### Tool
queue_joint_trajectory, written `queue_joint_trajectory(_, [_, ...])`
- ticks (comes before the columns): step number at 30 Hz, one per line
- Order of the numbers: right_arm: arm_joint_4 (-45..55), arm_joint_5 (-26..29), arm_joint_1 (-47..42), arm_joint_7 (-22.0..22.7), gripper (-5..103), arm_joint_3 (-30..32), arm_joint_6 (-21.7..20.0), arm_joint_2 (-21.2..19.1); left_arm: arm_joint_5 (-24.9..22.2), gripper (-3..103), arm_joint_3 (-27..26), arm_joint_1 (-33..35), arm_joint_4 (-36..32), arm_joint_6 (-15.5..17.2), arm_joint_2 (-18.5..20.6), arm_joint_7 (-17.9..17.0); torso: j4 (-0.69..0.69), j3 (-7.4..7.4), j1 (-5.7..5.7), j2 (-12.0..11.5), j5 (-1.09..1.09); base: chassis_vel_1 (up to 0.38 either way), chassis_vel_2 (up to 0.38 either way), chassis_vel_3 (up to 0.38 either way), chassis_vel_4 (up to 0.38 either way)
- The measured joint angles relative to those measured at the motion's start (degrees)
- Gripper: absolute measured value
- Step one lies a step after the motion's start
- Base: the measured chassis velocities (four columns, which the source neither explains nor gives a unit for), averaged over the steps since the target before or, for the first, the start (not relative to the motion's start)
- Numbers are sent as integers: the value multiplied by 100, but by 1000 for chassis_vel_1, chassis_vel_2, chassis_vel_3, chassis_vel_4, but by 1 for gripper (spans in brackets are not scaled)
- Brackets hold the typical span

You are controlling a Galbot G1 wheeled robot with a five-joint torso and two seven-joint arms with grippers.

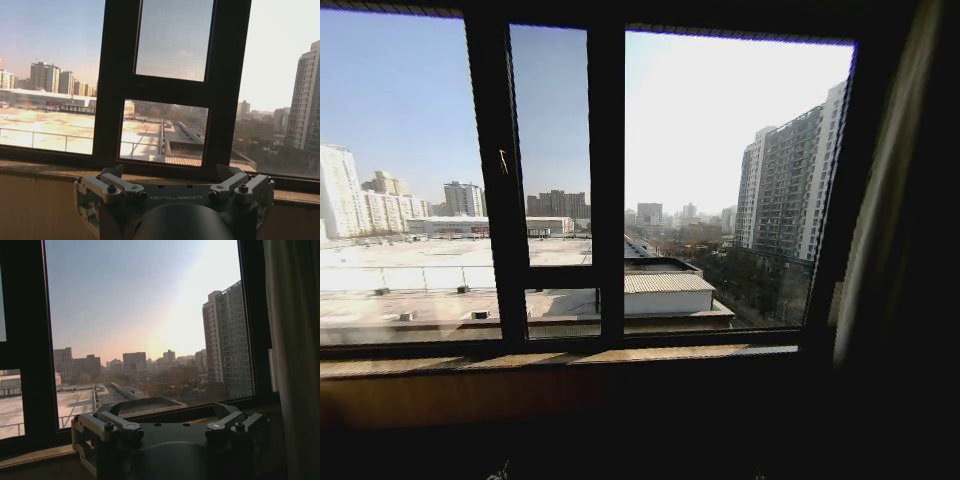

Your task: Open the curtains by pulling them apart, changing their state from closed to fully open.

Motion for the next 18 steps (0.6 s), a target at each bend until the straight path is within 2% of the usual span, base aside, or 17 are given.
queue_joint_trajectory(18, [-9,-129,5,7,100,-9,69,8,-26,100,-31,8,-16,-14,-3,0,0,0,0,1,0,36,-52,-33,53])
